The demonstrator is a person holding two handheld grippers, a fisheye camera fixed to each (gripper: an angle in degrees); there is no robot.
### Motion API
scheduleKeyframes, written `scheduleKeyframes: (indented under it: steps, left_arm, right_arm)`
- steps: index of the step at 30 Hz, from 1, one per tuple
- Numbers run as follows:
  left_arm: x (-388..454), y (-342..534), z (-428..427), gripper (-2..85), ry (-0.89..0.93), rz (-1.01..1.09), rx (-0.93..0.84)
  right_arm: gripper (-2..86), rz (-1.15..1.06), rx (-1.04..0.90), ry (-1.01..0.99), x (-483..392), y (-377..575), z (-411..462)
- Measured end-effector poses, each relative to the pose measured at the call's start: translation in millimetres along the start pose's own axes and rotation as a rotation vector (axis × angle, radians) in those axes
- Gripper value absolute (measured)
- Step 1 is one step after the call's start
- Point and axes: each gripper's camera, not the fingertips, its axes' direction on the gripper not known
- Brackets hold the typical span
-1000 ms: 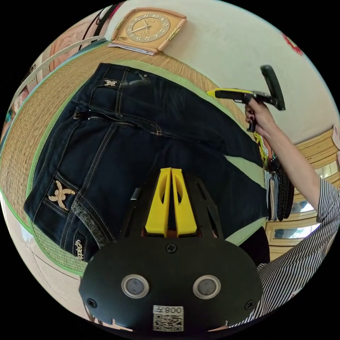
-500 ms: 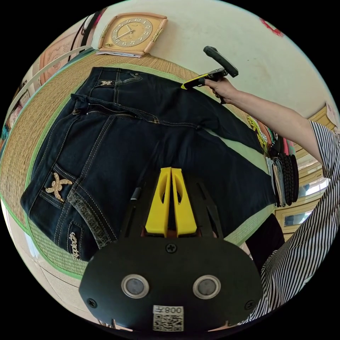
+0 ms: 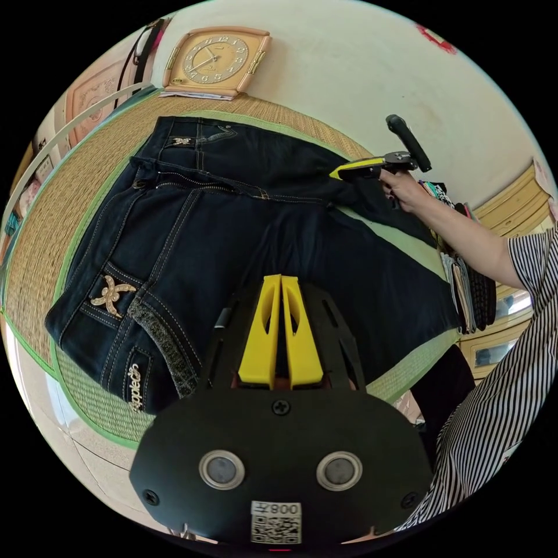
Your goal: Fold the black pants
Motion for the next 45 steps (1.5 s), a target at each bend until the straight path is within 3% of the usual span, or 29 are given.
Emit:
scheduleKeyframes:
  steps: [3, 10, 15, 20, 22, 26, 29, 35, 37, 40, 42, 45]
  left_arm:
    - [6, -8, -7, 0.1, -0.015, 0.002, 0.001]
    - [10, -15, -38, 0.1, -0.020, -0.035, 0.043]
    - [-1, -12, -43, 0.1, -0.052, -0.076, 0.024]
    - [5, -16, -50, 0.1, -0.051, -0.081, 0.027]
    - [13, -19, -55, 0.1, -0.033, -0.068, 0.035]
    - [51, -37, -43, 0.1, 0.196, 0.039, 0.030]
    - [82, -46, -13, 0.1, 0.157, 0.122, -0.130]
    - [91, -45, -16, 0.0, 0.155, 0.139, -0.137]
    - [90, -51, -18, 0.0, 0.204, 0.120, -0.152]
    - [92, -76, -34, 0.1, 0.303, 0.082, -0.008]
    - [98, -108, -34, 0.1, 0.269, 0.080, 0.044]
    - [111, -166, -16, 0.1, 0.257, 0.123, 0.081]
  right_arm:
    - [0.1, -0.013, -0.014, 0.072, 0, -13, -1]
    - [0.1, -0.042, 0.079, -0.006, -14, -27, -37]
    - [0.2, -0.053, 0.036, 0.142, -17, -78, -20]
    - [0.2, 0.082, -0.020, -0.028, 24, -90, -8]
    - [0.1, 0.063, 0.025, -0.005, 23, -81, -22]
    - [0.1, 0.028, 0.034, 0.050, 11, -36, -39]
    - [0.1, 0.128, -0.012, 0.102, 28, 0, -31]
    - [0.1, 0.283, -0.008, -0.064, 68, 30, -19]
    - [0.2, 0.281, 0.008, -0.039, 65, 32, -22]
    - [0.5, 0.261, 0.081, -0.040, 50, 46, -37]
    - [1.1, 0.250, 0.118, -0.134, 36, 60, -39]
    - [0.9, 0.217, 0.028, -0.164, 24, 71, -20]
